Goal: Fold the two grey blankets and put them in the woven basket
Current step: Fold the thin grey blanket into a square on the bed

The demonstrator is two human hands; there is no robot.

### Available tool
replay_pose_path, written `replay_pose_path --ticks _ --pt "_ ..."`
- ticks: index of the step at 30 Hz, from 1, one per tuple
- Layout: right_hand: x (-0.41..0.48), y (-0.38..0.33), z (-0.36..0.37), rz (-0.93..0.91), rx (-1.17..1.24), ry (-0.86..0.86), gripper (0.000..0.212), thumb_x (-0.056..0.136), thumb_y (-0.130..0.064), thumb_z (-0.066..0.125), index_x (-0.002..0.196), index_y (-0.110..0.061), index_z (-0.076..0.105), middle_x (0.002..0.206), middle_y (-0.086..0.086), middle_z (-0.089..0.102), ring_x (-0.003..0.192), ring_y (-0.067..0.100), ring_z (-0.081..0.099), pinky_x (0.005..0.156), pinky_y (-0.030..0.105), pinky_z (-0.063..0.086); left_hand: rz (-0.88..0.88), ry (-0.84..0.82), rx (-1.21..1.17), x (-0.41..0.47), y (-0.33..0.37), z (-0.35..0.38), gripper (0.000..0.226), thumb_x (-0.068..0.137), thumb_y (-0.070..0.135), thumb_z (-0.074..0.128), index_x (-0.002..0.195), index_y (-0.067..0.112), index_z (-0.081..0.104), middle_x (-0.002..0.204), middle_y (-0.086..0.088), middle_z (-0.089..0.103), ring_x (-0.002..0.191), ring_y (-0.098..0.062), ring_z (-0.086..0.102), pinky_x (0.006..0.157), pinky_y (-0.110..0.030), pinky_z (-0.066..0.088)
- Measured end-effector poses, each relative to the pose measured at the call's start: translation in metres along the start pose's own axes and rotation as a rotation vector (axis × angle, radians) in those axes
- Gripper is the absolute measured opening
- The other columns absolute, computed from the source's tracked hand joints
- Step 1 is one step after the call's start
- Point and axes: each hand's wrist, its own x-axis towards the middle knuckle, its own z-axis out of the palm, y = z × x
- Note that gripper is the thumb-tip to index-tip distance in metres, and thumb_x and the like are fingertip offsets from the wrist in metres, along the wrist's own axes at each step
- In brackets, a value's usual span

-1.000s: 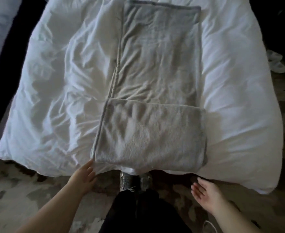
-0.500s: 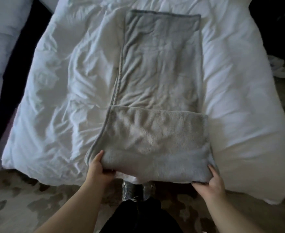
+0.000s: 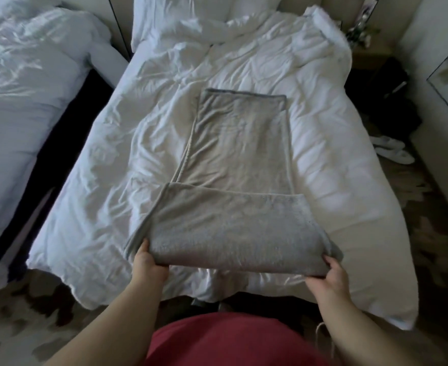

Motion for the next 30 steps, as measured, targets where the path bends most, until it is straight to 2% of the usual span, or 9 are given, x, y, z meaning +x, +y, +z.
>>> replay_pose_path --ticks 3,9,12,15,18,21,23,28,30 --pt "0.000 -0.004 -0.012 -0.024 -0.010 0.025 0.014 0.089 -0.015 0.051 0.095 -0.014 0.064 0.105 0.011 0.064 0.104 0.030 0.056 0.091 0.045 0.042 -0.023 0.034 -0.047 -0.004 -0.013 -0.020 0.058 0.084 0.036 0.068 0.135 0.015 0.048 0.133 -0.009 0.053 0.118 -0.028 0.054 0.086 -0.041 0.046" --pt "-0.026 0.007 -0.056 0.016 -0.054 0.093 0.014 0.091 -0.014 0.050 0.091 -0.017 0.063 0.122 0.009 0.063 0.122 0.028 0.053 0.095 0.041 0.041 -0.052 0.002 -0.006 -0.011 -0.023 -0.057 0.053 0.089 0.038 0.061 0.136 0.016 0.049 0.137 -0.008 0.052 0.125 -0.029 0.050 0.102 -0.043 0.040" --pt "-0.031 0.012 -0.082 0.011 -0.058 0.098 0.017 0.095 -0.010 0.047 0.101 -0.016 0.061 0.133 0.013 0.056 0.124 0.031 0.052 0.092 0.037 0.046 -0.068 -0.047 0.049 -0.017 -0.022 -0.068 0.048 0.092 0.038 0.057 0.135 0.018 0.052 0.138 -0.006 0.052 0.126 -0.027 0.049 0.101 -0.042 0.040" --pt "-0.040 0.025 -0.102 -0.012 -0.047 0.115 0.031 0.093 -0.014 0.048 0.121 -0.016 0.061 0.133 0.008 0.058 0.122 0.027 0.054 0.099 0.040 0.042 -0.061 -0.032 0.092 -0.025 -0.013 -0.084 0.048 0.090 0.038 0.060 0.133 0.019 0.054 0.136 -0.005 0.054 0.124 -0.028 0.050 0.098 -0.044 0.042" --pt "-0.057 0.044 -0.126 -0.010 -0.016 0.145 0.037 0.092 -0.015 0.051 0.127 -0.019 0.059 0.127 0.007 0.061 0.119 0.028 0.055 0.096 0.043 0.043 -0.078 -0.033 0.110 -0.031 -0.005 -0.113 0.049 0.088 0.039 0.062 0.132 0.021 0.055 0.133 -0.005 0.055 0.123 -0.031 0.051 0.092 -0.049 0.044" --pt "-0.072 0.062 -0.158 0.022 -0.008 0.177 0.037 0.091 -0.017 0.051 0.127 -0.020 0.059 0.123 0.009 0.062 0.121 0.029 0.054 0.097 0.045 0.042 -0.149 -0.023 0.137 -0.033 -0.003 -0.152 0.054 0.084 0.042 0.066 0.132 0.021 0.055 0.137 -0.010 0.053 0.126 -0.034 0.047 0.107 -0.053 0.035" --pt "-0.082 0.071 -0.177 0.027 -0.001 0.183 0.038 0.091 -0.018 0.051 0.129 -0.019 0.058 0.124 0.010 0.061 0.122 0.030 0.053 0.097 0.046 0.041 -0.169 0.009 0.161 -0.033 -0.005 -0.179 0.055 0.083 0.042 0.066 0.132 0.019 0.055 0.140 -0.010 0.050 0.128 -0.034 0.045 0.110 -0.053 0.032" --pt "-0.099 0.084 -0.211 0.079 -0.018 0.147 0.031 0.091 -0.017 0.046 0.118 -0.014 0.061 0.113 0.014 0.063 0.117 0.035 0.054 0.096 0.049 0.041 -0.169 0.078 0.199 -0.044 -0.007 -0.216 0.056 0.084 0.040 0.067 0.134 0.020 0.052 0.138 -0.009 0.051 0.126 -0.035 0.047 0.083 -0.055 0.042" --pt "-0.105 0.081 -0.205 0.054 -0.022 0.129 0.031 0.091 -0.017 0.046 0.119 -0.015 0.061 0.109 0.013 0.064 0.114 0.034 0.055 0.095 0.047 0.042 -0.165 0.061 0.202 -0.048 -0.006 -0.212 0.054 0.083 0.040 0.068 0.131 0.020 0.054 0.135 -0.008 0.053 0.123 -0.035 0.049 0.085 -0.054 0.043"
